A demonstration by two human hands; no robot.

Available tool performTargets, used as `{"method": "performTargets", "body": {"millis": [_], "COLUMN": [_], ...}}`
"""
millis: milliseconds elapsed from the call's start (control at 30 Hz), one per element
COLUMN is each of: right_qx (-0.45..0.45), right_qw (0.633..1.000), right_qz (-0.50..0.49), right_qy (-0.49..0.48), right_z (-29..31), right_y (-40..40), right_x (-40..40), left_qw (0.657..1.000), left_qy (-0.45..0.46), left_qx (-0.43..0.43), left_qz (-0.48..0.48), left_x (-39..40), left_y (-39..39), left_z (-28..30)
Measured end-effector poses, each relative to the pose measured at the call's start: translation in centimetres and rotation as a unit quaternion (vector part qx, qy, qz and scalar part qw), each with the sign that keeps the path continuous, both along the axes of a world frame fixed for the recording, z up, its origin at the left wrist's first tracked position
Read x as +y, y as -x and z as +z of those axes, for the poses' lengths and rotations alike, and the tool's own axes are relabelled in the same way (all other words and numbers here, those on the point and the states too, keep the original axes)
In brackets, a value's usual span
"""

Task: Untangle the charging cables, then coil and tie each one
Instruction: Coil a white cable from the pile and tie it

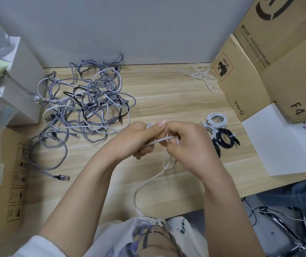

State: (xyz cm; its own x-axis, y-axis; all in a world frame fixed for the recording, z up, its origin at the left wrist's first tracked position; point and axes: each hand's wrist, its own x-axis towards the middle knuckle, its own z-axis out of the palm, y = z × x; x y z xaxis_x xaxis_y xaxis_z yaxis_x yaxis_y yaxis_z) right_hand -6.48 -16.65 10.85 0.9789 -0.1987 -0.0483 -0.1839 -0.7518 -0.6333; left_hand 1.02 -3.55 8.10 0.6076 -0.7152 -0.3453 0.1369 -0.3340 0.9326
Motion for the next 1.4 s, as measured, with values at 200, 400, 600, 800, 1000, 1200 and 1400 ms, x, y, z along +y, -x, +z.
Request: {"method": "performTargets", "body": {"millis": [200,400,600,800,1000,1200,1400], "right_qx": [0.004,0.042,0.03,0.057,0.07,-0.024,-0.058], "right_qw": [0.997,0.977,0.887,0.877,0.915,0.922,0.964], "right_qz": [-0.01,-0.045,-0.09,-0.078,0.042,-0.008,-0.153], "right_qy": [-0.08,-0.206,-0.453,-0.47,-0.395,-0.387,-0.209], "right_z": [-0.5,-0.8,-0.5,-2.1,-1.2,-0.5,-1.9], "right_y": [0.1,0.6,0.5,0.0,0.1,-0.1,-0.2], "right_x": [-0.4,-2.2,-1.9,-0.9,0.5,0.0,-2.0], "left_qw": [1.0,0.998,0.995,0.981,0.965,0.955,0.975], "left_qy": [0.006,0.013,0.057,0.133,0.056,-0.055,0.009], "left_qx": [0.021,-0.002,-0.015,0.022,-0.111,-0.254,-0.222], "left_qz": [-0.007,0.063,0.082,0.137,0.229,0.143,-0.001], "left_x": [1.4,1.9,1.8,1.8,1.0,1.5,2.7], "left_y": [-0.8,-1.4,-1.3,-1.2,-1.4,-1.5,-1.4], "left_z": [1.0,0.7,1.2,1.2,0.6,-0.9,0.4]}}
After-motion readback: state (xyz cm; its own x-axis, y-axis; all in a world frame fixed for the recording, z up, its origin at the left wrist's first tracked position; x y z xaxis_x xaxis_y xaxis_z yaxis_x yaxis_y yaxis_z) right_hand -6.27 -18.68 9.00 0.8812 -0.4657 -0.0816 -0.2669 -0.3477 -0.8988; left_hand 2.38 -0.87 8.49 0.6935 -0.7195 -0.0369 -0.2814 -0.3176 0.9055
